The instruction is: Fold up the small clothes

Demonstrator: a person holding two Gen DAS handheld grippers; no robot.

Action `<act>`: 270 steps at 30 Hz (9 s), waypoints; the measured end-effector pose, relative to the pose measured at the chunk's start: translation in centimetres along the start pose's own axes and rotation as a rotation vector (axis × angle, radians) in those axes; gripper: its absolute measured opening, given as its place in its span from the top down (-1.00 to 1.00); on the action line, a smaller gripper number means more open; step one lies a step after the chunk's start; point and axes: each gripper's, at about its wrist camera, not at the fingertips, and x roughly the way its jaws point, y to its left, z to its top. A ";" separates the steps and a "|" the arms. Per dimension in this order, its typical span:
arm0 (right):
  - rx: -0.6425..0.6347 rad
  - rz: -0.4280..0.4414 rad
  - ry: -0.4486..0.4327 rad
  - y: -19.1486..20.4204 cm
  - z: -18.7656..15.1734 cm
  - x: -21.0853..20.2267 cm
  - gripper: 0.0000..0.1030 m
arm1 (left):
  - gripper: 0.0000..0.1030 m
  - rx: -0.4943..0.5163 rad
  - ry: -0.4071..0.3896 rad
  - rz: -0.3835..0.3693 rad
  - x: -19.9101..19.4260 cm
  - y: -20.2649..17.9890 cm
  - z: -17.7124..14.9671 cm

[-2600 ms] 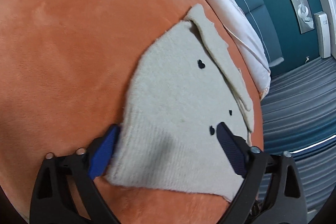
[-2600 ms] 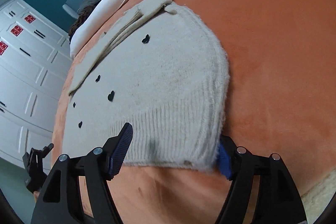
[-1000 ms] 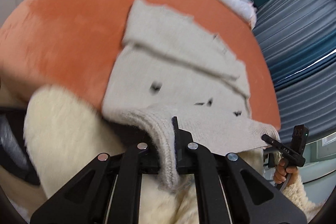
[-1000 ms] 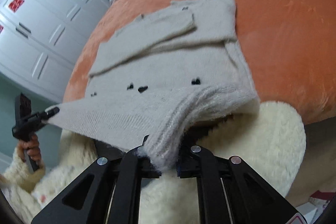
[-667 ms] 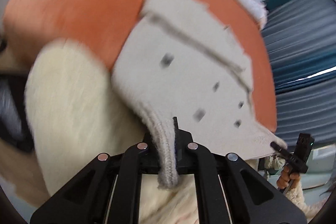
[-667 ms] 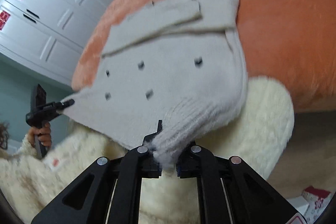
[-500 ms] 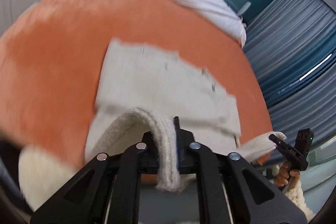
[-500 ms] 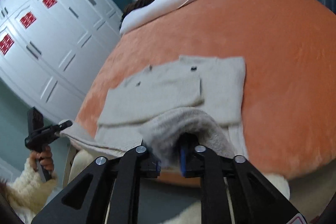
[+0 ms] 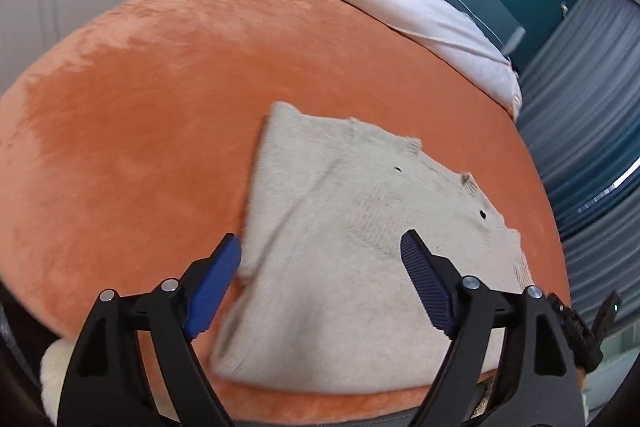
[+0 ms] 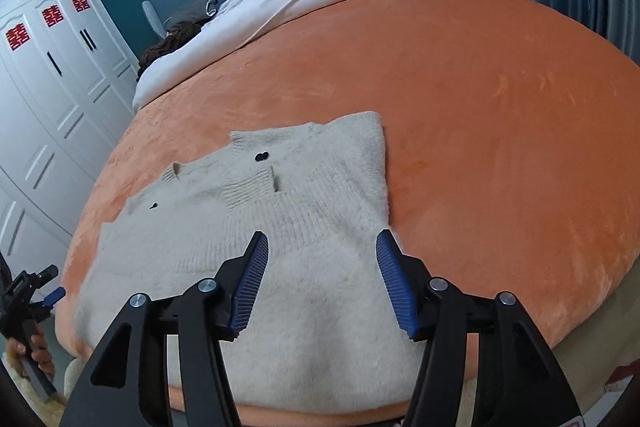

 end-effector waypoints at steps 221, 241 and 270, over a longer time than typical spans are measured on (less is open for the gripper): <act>-0.008 -0.164 0.174 0.3 5.7 11.2 0.82 | 0.82 0.017 0.073 0.117 10.0 -0.8 4.3; -0.330 0.367 0.118 -0.2 -4.9 -22.3 0.87 | 0.84 0.055 -0.053 -0.275 -18.5 3.4 -8.4; 0.083 -0.085 0.119 -3.4 3.2 6.5 0.81 | 0.82 0.171 0.142 -0.043 7.9 -4.7 2.8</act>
